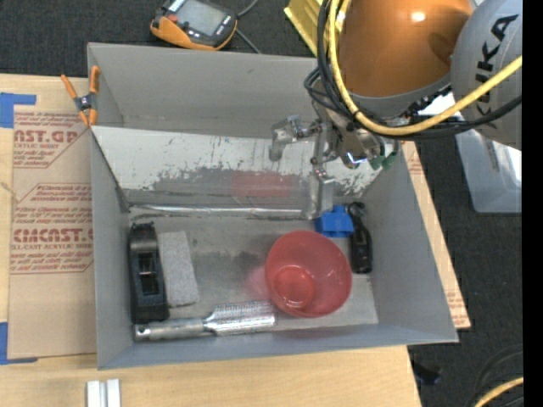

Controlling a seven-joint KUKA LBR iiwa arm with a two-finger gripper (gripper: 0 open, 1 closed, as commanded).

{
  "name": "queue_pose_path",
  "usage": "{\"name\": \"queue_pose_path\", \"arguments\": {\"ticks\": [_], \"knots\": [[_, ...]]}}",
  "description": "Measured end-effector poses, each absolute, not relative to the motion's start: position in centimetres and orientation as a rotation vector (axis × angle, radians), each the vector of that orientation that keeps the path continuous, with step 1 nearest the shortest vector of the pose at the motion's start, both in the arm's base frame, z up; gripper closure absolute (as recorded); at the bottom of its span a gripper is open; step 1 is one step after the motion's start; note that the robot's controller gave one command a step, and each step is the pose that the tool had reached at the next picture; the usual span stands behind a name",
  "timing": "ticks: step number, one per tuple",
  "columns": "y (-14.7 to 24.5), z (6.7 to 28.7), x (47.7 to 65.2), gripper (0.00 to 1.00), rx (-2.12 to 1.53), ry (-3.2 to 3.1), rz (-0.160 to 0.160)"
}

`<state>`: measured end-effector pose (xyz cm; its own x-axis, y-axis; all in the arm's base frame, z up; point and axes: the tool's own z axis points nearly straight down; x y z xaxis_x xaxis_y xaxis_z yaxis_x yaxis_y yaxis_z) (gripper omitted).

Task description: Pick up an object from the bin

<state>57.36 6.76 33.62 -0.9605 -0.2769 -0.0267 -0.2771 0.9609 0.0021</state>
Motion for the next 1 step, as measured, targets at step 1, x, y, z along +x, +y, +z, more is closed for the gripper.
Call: {"name": "queue_pose_path", "arguments": {"ticks": [1], "knots": [[12.55, 34.12, 58.29, 0.0, -0.764, 3.013, 0.004]]}}
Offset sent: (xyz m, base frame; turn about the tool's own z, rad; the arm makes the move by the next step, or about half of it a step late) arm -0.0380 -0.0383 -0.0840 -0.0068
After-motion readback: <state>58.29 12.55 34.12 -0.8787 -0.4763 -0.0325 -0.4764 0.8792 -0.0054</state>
